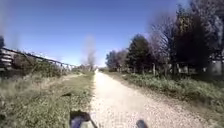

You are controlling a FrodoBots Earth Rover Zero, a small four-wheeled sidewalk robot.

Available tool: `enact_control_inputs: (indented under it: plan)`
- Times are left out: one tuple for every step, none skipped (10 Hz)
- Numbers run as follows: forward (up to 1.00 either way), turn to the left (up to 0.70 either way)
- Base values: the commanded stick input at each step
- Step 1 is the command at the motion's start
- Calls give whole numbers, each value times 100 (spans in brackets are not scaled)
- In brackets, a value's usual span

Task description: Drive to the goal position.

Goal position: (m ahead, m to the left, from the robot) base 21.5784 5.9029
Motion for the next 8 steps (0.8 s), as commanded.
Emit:
enact_control_inputs:
  plan:
    - [50,0]
    - [50,0]
    - [50,0]
    - [50,0]
    - [50,0]
    - [50,0]
    - [50,0]
    - [50,0]
